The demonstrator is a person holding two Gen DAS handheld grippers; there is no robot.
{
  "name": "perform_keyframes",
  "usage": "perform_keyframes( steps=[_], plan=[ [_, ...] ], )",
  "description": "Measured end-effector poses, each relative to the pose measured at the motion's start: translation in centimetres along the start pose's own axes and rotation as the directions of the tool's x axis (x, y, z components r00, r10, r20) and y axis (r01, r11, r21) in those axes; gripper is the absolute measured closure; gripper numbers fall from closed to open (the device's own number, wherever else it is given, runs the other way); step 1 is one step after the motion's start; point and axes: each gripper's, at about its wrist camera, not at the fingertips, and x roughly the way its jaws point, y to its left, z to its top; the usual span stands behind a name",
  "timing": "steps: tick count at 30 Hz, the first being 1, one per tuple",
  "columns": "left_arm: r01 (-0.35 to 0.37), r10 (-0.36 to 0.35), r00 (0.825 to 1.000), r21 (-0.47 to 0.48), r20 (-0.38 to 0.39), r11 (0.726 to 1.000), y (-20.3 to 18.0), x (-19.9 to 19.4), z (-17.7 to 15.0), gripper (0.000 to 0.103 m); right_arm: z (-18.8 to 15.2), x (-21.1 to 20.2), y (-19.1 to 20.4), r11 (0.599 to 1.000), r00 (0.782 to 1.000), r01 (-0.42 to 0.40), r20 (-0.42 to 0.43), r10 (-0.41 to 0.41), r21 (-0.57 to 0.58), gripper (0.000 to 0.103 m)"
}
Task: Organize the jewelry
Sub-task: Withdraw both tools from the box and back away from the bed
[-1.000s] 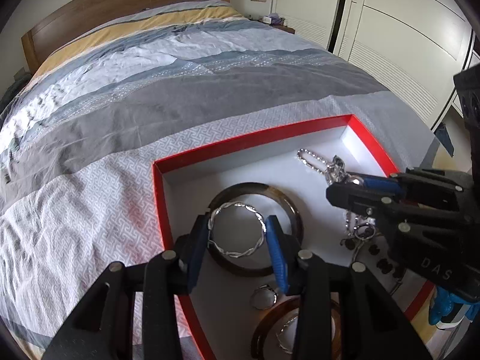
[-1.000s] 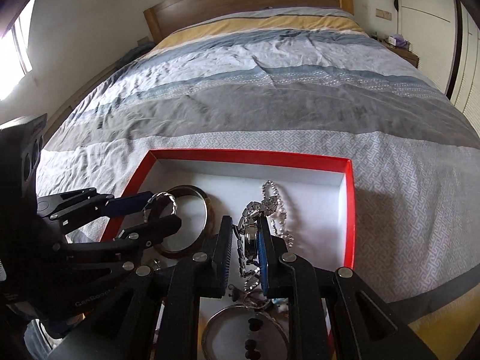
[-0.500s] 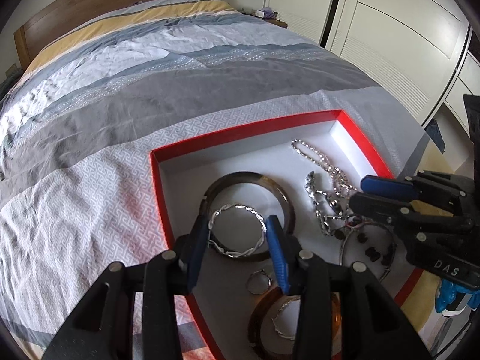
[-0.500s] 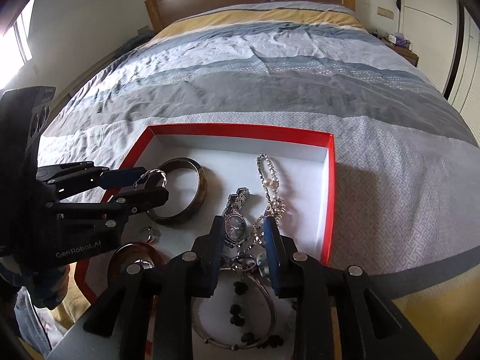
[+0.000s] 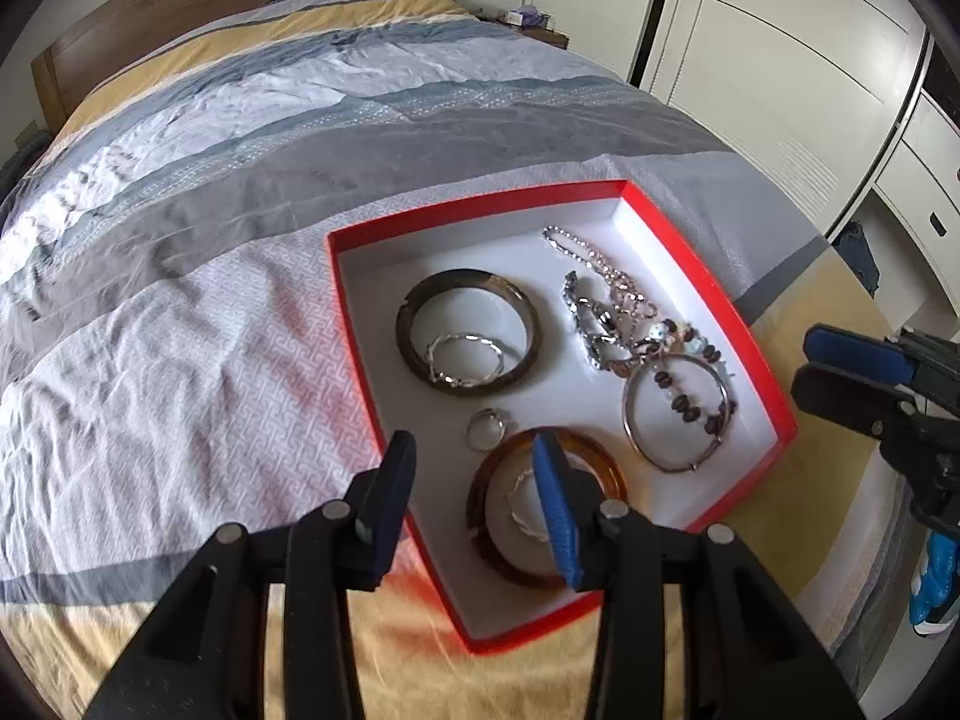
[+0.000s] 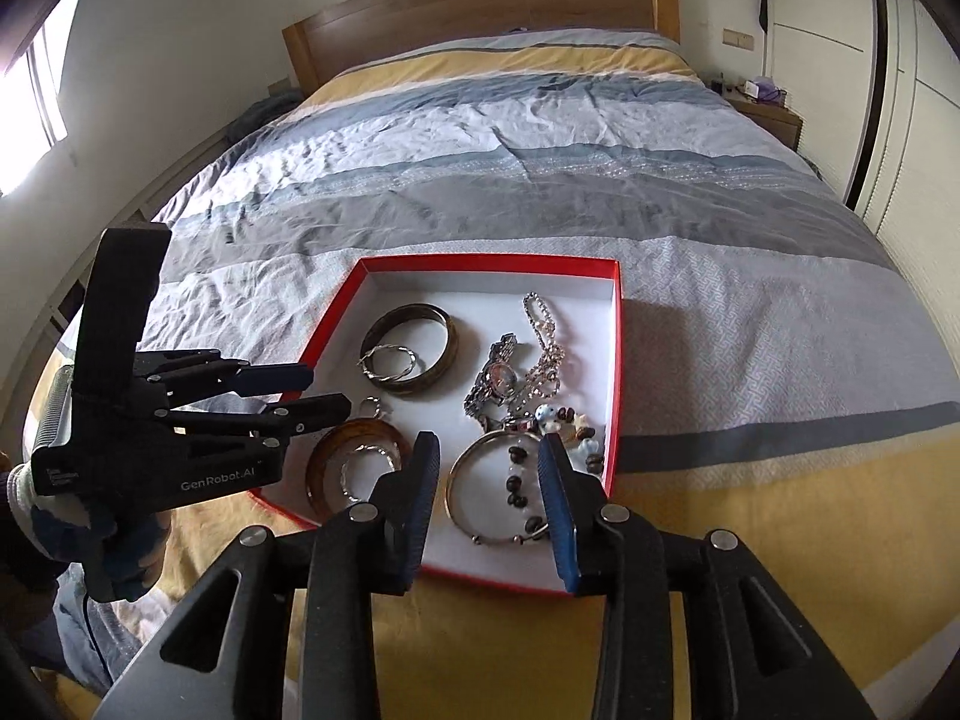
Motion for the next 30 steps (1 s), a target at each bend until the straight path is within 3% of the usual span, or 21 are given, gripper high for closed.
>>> perform_keyframes(
  steps=[9, 14, 20, 30],
  plan=[
    [-0.182, 0.181, 0.982, 0.013, 0.053, 0.983, 0.0, -8.8, -4.7, 0.064, -2.3, -5.0, 4.2, 0.999, 1.000, -0.015, 0.026, 0.014, 0.033, 0.065],
    [-0.210, 0.210, 0.974, -0.006, 0.089, 0.978, 0.3, -13.7, -8.2, 0.064, -3.9, -8.6, 7.3, 0.999, 0.998, -0.032, 0.058, 0.030, 0.033, 0.059],
    [-0.246, 0.257, 0.958, -0.096, 0.125, 0.964, 1.3, -19.0, -12.2, 0.064, -6.2, -12.2, 11.0, 1.000, 0.996, -0.018, 0.088, 0.017, 0.010, 0.054],
    [-0.307, 0.351, 0.909, -0.208, 0.226, 0.929, 2.3, -27.2, -17.9, 0.060, -9.9, -16.4, 16.1, 0.999, 0.990, -0.040, 0.132, 0.042, -0.020, 0.051]
  ],
)
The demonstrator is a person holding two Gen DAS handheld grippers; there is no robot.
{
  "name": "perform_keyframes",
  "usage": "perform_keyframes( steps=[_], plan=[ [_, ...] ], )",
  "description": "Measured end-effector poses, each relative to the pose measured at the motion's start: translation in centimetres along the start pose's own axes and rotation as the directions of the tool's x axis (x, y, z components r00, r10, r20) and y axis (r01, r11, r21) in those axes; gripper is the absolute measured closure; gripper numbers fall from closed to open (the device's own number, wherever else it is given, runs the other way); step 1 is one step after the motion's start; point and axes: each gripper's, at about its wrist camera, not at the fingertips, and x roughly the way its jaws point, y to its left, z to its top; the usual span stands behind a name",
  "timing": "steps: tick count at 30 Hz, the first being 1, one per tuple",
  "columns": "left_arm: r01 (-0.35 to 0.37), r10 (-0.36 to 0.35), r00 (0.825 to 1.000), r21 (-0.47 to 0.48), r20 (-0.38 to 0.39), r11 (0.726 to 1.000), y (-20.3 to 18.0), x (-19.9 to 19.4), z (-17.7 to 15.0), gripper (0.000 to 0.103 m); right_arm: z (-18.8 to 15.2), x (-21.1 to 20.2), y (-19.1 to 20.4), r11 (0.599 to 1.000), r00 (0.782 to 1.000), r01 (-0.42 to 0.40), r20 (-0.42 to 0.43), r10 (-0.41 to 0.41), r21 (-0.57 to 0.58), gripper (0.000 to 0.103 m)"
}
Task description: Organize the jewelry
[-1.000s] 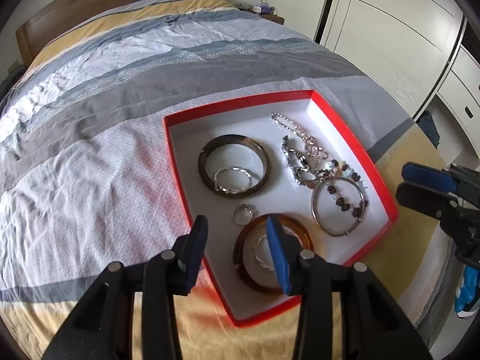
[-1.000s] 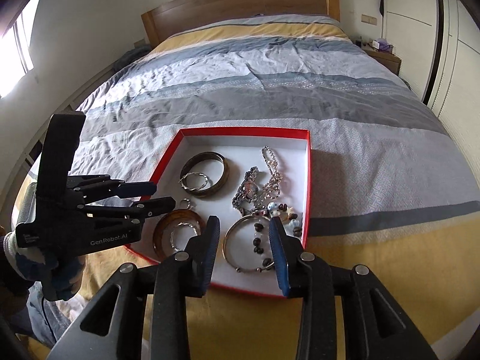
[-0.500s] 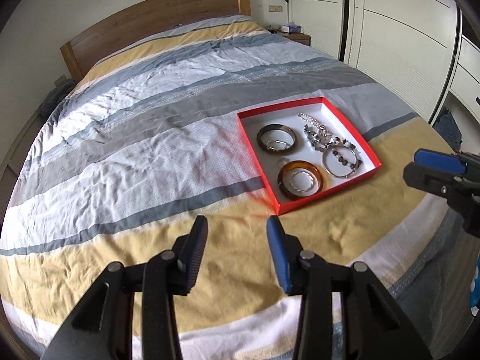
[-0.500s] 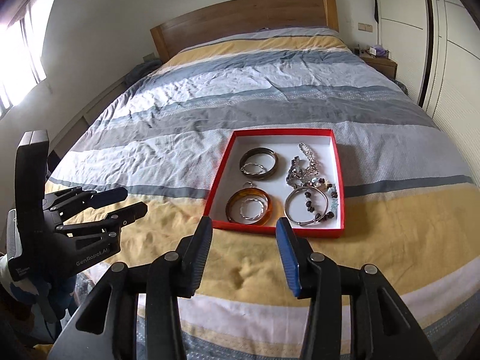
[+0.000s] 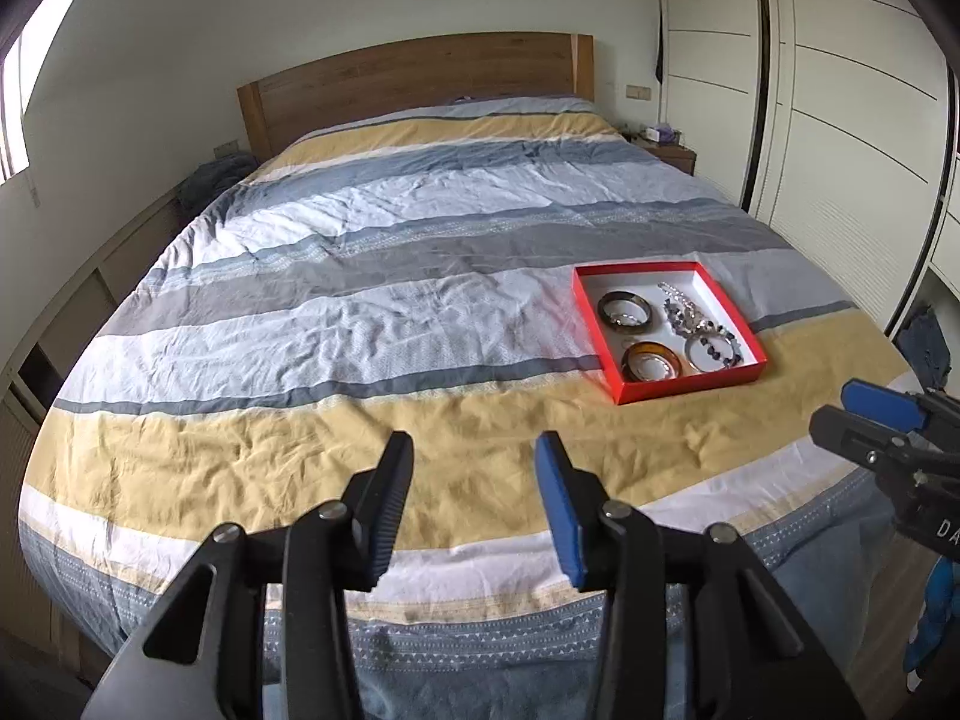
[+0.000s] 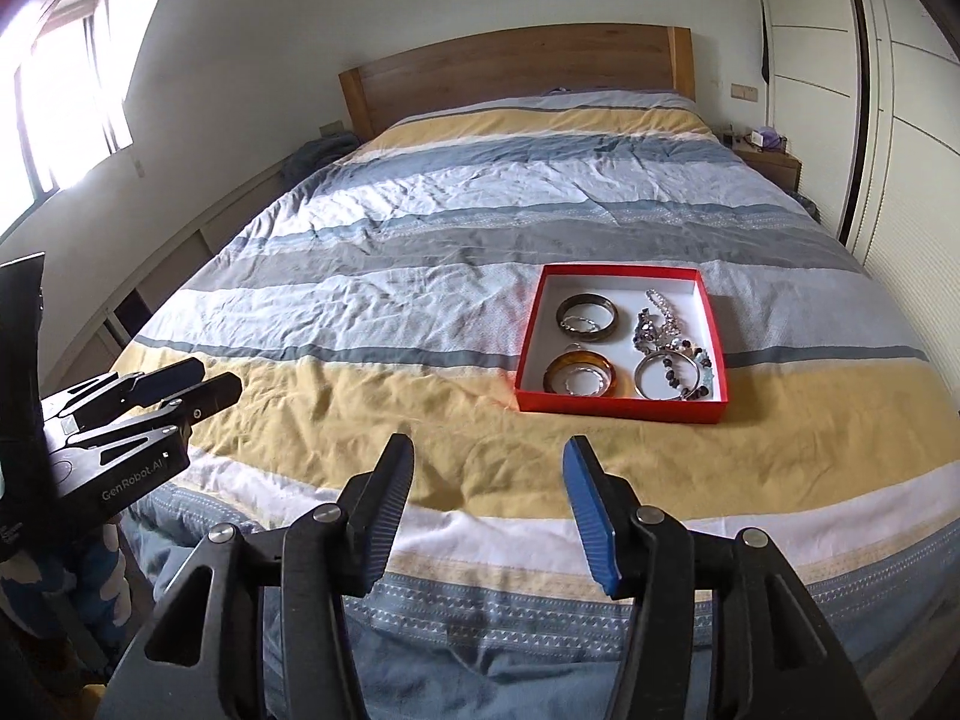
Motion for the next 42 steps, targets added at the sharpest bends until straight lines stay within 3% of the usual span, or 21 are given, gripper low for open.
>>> perform_keyframes(
  steps=[14, 28, 42],
  plan=[
    [0.002, 0.000, 0.997, -0.024, 0.071, 1.000, 1.9, -4.9, -4.0, 0.059, -2.9, -1.8, 3.9, 0.997, 0.999, -0.033, -0.005, 0.033, -0.066, 0.050],
    [0.025, -0.024, 0.998, -0.018, 0.055, 1.000, 1.8, -3.8, -5.1, 0.059, -4.6, 0.2, 3.0, 0.998, 0.997, -0.032, -0.065, 0.029, -0.047, 0.050],
    [0.065, -0.065, 0.998, 0.009, -0.018, 0.998, 1.2, -0.5, -6.2, 0.059, -5.8, 3.1, 1.6, 0.999, 0.991, -0.040, -0.131, 0.038, -0.010, 0.049]
  ],
)
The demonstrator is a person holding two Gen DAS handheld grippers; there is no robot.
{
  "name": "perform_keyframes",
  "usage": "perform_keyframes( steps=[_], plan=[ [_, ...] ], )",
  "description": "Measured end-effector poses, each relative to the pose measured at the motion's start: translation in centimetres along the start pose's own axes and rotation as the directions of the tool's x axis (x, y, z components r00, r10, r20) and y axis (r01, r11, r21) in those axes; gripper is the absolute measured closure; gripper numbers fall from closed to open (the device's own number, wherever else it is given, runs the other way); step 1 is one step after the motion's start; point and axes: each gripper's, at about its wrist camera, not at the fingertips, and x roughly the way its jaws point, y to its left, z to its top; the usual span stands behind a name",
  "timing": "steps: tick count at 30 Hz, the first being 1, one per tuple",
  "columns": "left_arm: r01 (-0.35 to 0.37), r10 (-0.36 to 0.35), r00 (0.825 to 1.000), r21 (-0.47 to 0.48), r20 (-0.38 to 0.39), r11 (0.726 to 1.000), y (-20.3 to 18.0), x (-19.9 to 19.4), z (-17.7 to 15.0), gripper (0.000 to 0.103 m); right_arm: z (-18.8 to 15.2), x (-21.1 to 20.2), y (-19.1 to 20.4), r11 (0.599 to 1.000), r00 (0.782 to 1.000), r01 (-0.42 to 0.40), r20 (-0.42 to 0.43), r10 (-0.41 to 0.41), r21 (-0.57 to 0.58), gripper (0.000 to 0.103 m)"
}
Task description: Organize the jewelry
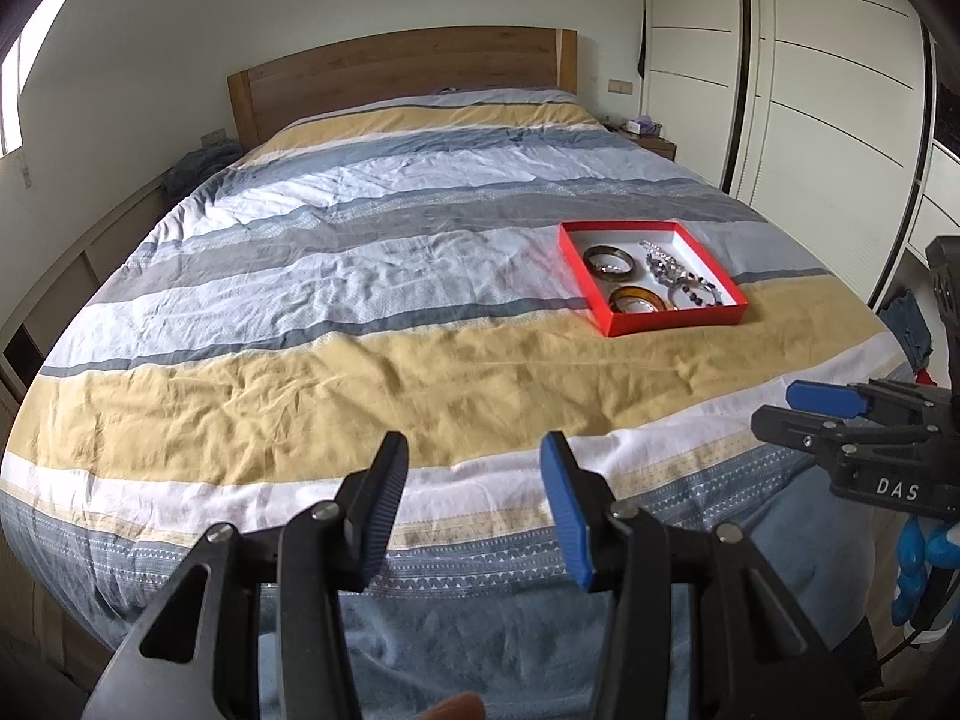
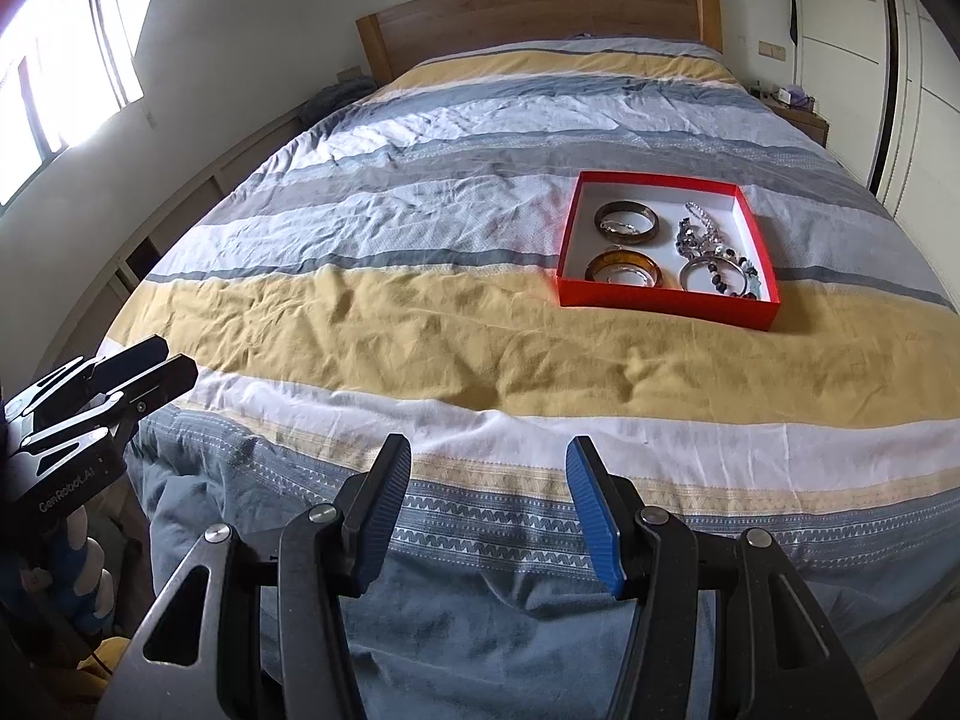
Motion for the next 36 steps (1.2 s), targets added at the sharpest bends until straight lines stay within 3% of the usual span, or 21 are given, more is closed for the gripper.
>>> perform_keyframes(
  steps=[12, 20, 25, 36],
  plan=[
    [0.002, -0.002, 0.998, 0.002, -0.057, 1.000, 0.3, 2.2, -0.6, 0.059, 0.2, 1.0, -1.7, 0.998, 0.999, 0.051, -0.009, -0.051, 0.036, 0.048],
    [-0.014, 0.014, 0.996, -0.006, -0.094, 1.000, 0.8, 3.8, -0.8, 0.059, 0.2, 1.8, -3.3, 0.991, 0.994, 0.111, -0.015, -0.111, 0.070, 0.022],
    [-0.027, 0.026, 0.993, -0.006, -0.115, 1.000, 1.0, 4.9, -0.8, 0.055, 0.4, 2.5, -3.6, 0.990, 0.992, 0.127, -0.022, -0.126, 0.067, 0.000],
    [-0.051, 0.047, 0.987, -0.027, -0.153, 0.998, 2.1, 7.3, -1.0, 0.054, 1.1, 4.0, -4.7, 0.982, 0.985, 0.172, -0.017, -0.171, 0.080, 0.000]
  ],
)
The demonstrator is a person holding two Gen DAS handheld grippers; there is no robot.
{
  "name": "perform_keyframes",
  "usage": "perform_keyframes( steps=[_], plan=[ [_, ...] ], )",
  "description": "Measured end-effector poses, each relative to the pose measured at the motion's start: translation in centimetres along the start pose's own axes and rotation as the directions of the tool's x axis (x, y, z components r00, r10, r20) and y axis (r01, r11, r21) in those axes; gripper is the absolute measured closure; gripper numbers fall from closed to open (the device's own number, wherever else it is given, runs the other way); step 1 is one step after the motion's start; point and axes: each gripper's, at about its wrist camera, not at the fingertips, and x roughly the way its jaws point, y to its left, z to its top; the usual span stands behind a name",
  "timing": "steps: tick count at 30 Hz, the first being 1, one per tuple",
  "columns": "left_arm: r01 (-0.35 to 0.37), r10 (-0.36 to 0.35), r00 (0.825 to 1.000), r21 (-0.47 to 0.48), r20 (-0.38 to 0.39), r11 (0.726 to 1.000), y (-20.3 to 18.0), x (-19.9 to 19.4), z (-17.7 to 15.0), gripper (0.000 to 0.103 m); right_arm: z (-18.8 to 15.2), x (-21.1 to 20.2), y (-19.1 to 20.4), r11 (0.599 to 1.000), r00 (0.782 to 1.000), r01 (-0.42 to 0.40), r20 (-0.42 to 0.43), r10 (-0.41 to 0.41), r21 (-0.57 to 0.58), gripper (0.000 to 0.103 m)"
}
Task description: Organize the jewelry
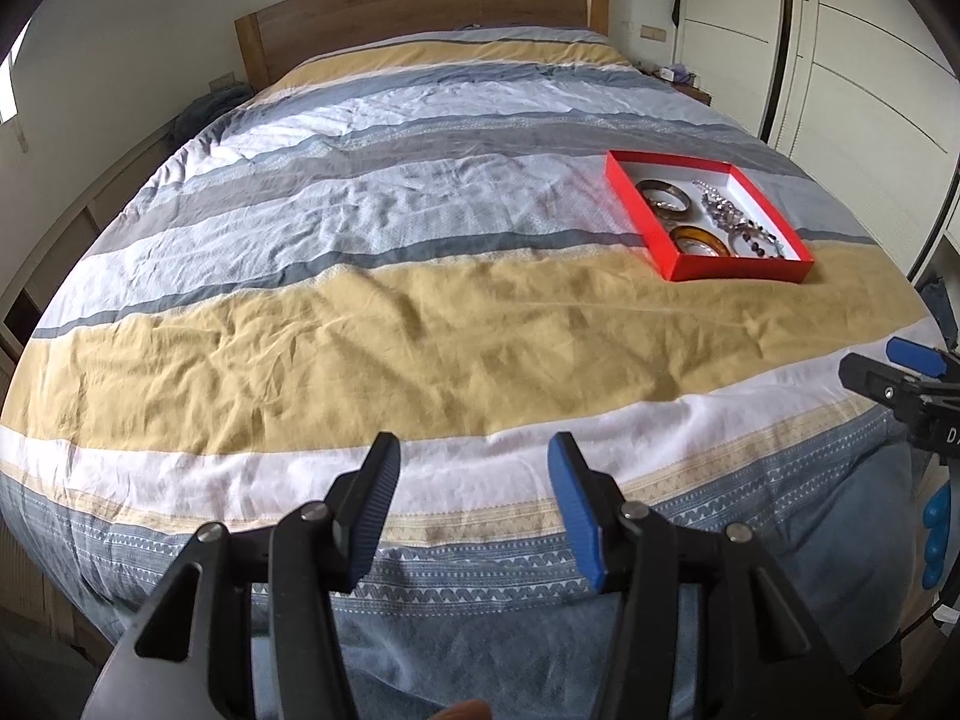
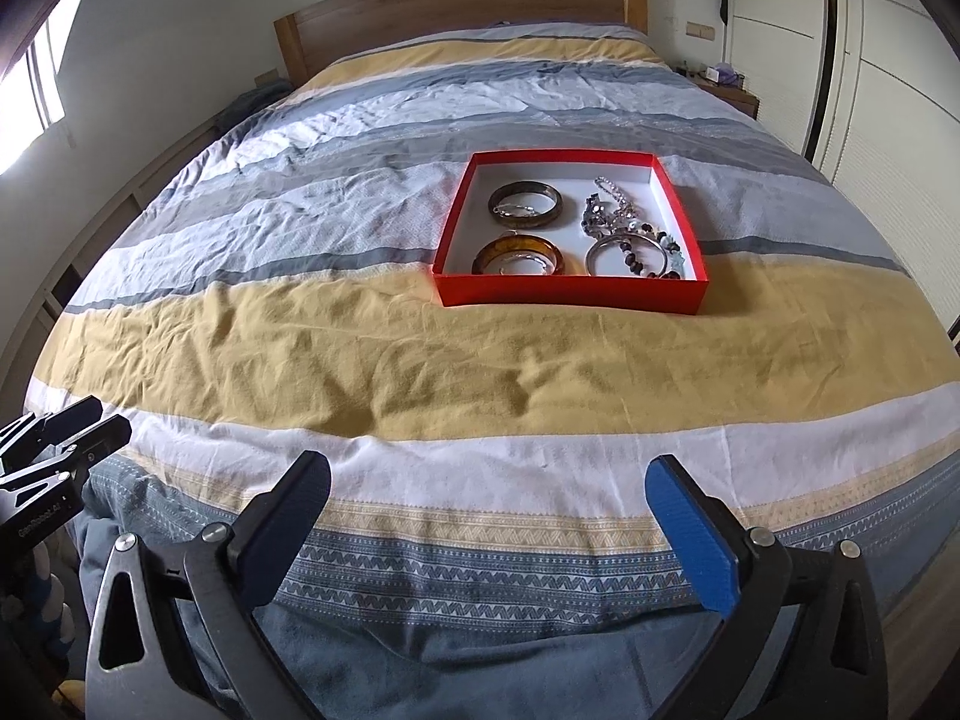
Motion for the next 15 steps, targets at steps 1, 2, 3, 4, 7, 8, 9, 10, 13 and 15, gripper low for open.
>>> perform_keyframes(
  steps=[1, 2, 3, 4, 7, 8, 9, 10, 13, 15],
  plan=[
    [-0.002, 0.002, 1.000, -0.001, -0.005, 1.000, 0.1, 0.2, -0.1, 0.054, 0.0, 0.2, 0.0, 1.000, 1.000, 0.005, -0.001, -0.005, -0.002, 0.000],
    [-0.005, 0.005, 1.000, -0.002, -0.009, 1.000, 0.1, 0.4, -0.1, 0.054, 0.1, 0.3, 0.1, 1.000, 1.000, 0.008, -0.002, -0.008, -0.003, 0.000],
    [-0.014, 0.013, 1.000, -0.004, -0.011, 1.000, 0.2, 0.6, -0.1, 0.054, 0.1, 0.5, 0.0, 1.000, 1.000, 0.011, -0.003, -0.011, -0.004, 0.000],
    [-0.022, 0.022, 1.000, -0.009, -0.011, 1.000, 0.3, 0.8, -0.1, 0.054, 0.1, 0.6, 0.1, 1.000, 1.000, 0.016, -0.004, -0.016, -0.006, 0.000],
    [-0.039, 0.038, 0.999, -0.023, -0.012, 0.999, 0.7, 0.9, 0.0, 0.054, 0.1, 0.8, 0.0, 0.999, 1.000, 0.030, -0.003, -0.030, -0.012, 0.000],
    [-0.044, 0.044, 0.999, -0.026, -0.013, 0.999, 0.8, 1.0, 0.0, 0.054, 0.2, 0.8, 0.0, 0.999, 0.999, 0.034, -0.002, -0.034, -0.014, 0.000],
    [-0.049, 0.048, 0.999, -0.030, -0.014, 0.998, 0.9, 1.0, 0.0, 0.054, 0.2, 0.8, 0.0, 0.999, 0.999, 0.037, -0.004, -0.037, -0.015, 0.000],
    [-0.054, 0.054, 0.998, -0.032, -0.013, 0.998, 1.0, 1.0, 0.0, 0.054, 0.2, 0.7, 0.0, 0.999, 0.999, 0.041, -0.004, -0.041, -0.017, 0.000],
    [-0.073, 0.072, 0.997, -0.034, -0.011, 0.997, 1.1, 0.9, 0.0, 0.054, 0.2, 0.4, 0.2, 0.998, 0.998, 0.056, 0.007, -0.055, -0.028, 0.000],
    [-0.083, 0.083, 0.996, -0.037, -0.013, 0.996, 1.1, 0.8, -0.1, 0.054, 0.2, 0.0, 0.3, 0.998, 0.998, 0.062, 0.014, -0.061, -0.032, 0.000]
  ],
)
